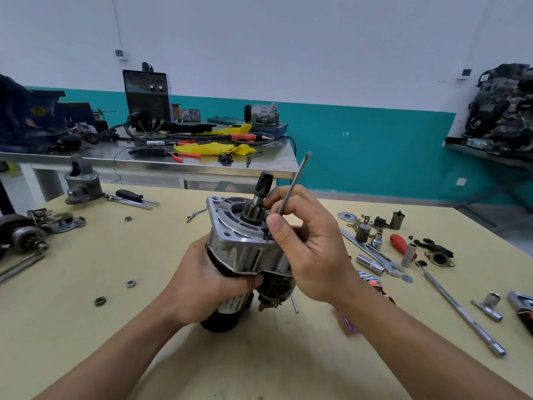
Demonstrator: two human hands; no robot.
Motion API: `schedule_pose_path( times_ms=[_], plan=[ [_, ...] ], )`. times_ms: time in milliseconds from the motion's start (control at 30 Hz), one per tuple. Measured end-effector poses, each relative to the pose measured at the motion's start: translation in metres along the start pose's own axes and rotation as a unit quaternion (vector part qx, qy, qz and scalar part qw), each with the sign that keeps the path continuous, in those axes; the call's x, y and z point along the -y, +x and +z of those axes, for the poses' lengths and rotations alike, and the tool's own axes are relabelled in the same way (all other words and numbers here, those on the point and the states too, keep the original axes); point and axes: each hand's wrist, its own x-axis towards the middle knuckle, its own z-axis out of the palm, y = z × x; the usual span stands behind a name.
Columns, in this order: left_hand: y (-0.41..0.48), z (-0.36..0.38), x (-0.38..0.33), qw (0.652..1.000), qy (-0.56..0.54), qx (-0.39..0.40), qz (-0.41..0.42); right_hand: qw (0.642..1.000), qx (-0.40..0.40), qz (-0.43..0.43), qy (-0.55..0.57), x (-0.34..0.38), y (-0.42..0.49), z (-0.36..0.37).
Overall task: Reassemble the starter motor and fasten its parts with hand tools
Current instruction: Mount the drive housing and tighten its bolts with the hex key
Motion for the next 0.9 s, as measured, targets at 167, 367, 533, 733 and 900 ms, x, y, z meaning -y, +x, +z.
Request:
schedule_pose_path(
  times_ms=[167,367,533,733,900],
  plan=[
    [-0.001,0.001,-0.001,1.000,0.004,-0.009,0.005,1.000,0.008,0.001,-0.016,0.002,0.000,-0.001],
    [-0.001,0.003,-0.002,1.000,0.006,-0.013,0.007,1.000,0.014,0.003,-0.016,0.003,0.000,-0.002],
    [0.000,0.002,-0.003,1.000,0.003,-0.003,0.008,0.997,0.054,0.051,0.012,0.006,0.006,-0.010],
    [-0.001,0.000,-0.001,1.000,0.001,0.004,0.003,0.991,0.103,0.054,-0.066,0.013,0.012,-0.027],
    [-0.001,-0.001,0.000,1.000,0.007,0.006,0.004,0.988,0.112,0.075,-0.075,0.017,0.015,-0.032]
  ],
)
